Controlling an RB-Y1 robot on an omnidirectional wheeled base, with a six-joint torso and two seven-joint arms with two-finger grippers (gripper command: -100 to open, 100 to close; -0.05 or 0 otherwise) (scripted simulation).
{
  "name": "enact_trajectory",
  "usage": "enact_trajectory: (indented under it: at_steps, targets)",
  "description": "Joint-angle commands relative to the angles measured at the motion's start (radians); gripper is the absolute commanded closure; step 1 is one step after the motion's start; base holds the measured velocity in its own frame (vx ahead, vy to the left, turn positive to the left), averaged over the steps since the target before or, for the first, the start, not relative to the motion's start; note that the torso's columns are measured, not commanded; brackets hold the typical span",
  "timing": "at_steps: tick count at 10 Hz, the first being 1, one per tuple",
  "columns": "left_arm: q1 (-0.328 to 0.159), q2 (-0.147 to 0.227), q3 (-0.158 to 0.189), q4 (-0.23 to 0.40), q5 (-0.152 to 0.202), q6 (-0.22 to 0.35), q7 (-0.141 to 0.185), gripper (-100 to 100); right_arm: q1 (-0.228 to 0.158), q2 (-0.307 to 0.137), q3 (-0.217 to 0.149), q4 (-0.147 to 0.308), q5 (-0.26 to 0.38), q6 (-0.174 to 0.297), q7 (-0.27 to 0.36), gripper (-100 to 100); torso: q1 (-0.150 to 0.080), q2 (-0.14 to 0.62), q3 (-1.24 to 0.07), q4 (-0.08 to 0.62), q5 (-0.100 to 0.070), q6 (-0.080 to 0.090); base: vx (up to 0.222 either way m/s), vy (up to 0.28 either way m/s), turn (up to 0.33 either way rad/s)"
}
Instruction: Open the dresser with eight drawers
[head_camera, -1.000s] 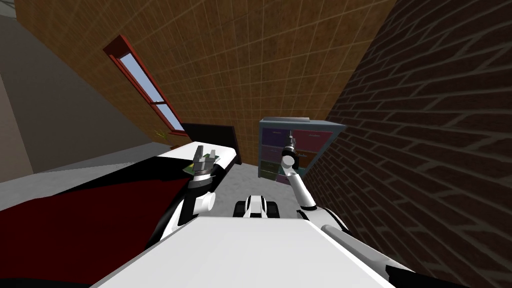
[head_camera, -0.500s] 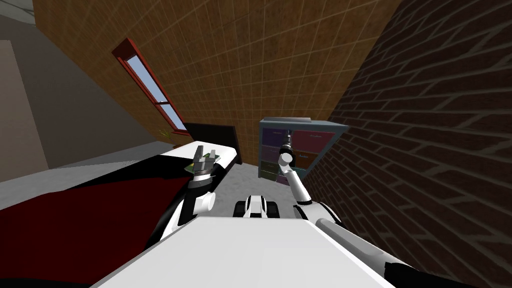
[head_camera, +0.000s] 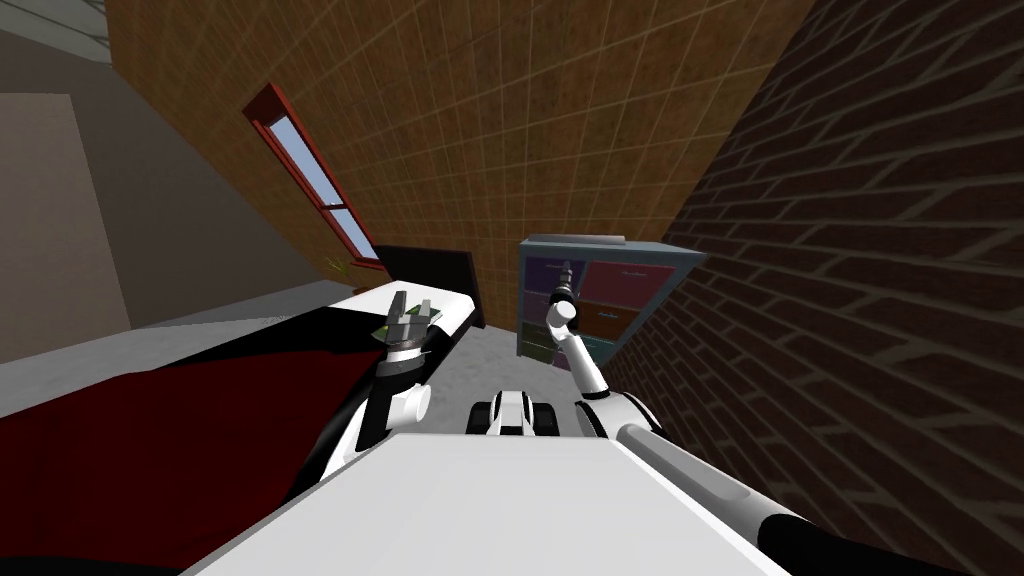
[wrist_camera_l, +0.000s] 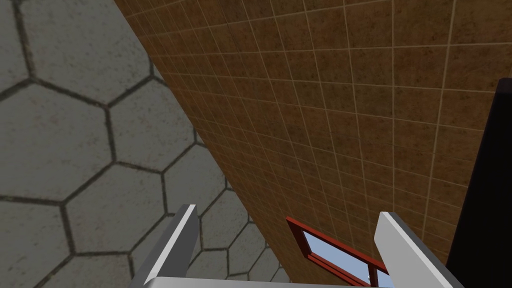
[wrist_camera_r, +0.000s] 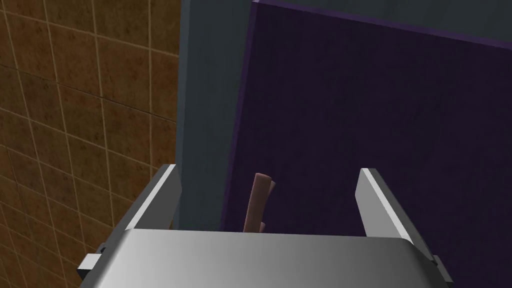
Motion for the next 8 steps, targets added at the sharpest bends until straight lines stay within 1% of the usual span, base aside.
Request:
enact_trajectory:
  at_steps: [1, 3, 4, 5, 6, 7, 8]
  targets:
    - [0.000, 0.000, 0.000, 0.000, 0.000, 0.000, 0.000, 0, -0.031, 0.048, -0.002, 0.021, -0.063, 0.003, -0.022, -100, 0.001, 0.000, 0.000, 0.000, 0.000, 0.000, 0.003, -0.020, 0.043]
    - [0.000, 0.000, 0.000, 0.000, 0.000, 0.000, 0.000, 0, -0.045, 0.092, -0.001, 0.032, -0.088, 0.002, -0.038, -100, 0.000, 0.000, 0.000, 0.000, 0.000, 0.000, 0.003, -0.018, 0.029]
    - [0.000, 0.000, 0.000, 0.000, 0.000, 0.000, 0.000, 0, -0.044, 0.077, 0.000, 0.039, -0.071, 0.002, -0.047, -100, 0.000, 0.000, 0.000, 0.000, 0.000, 0.000, 0.001, -0.006, 0.008]
    - [0.000, 0.000, 0.000, 0.000, 0.000, 0.000, 0.000, 0, -0.074, 0.086, -0.005, 0.049, -0.090, -0.009, -0.019, -100, -0.001, 0.000, 0.000, 0.000, 0.000, 0.000, 0.041, -0.036, 0.016]
    - [0.000, 0.000, 0.000, 0.000, 0.000, 0.000, 0.000, 0, -0.063, 0.084, -0.003, 0.046, -0.082, -0.003, -0.034, -100, -0.002, -0.002, -0.001, 0.000, 0.000, 0.000, 0.027, -0.024, 0.010]
    - [0.000, 0.000, 0.000, 0.000, 0.000, 0.000, 0.000, 0, -0.065, 0.084, -0.003, 0.047, -0.083, -0.005, -0.030, 100, -0.001, -0.001, -0.001, 0.000, 0.000, 0.000, 0.000, 0.000, 0.000]
    - [0.000, 0.000, 0.000, 0.000, 0.000, 0.000, 0.000, 0, -0.069, 0.089, 0.000, 0.046, -0.084, -0.009, -0.024, 100, 0.000, 0.001, 0.001, 0.000, 0.000, 0.000, -0.090, 0.033, -0.014]
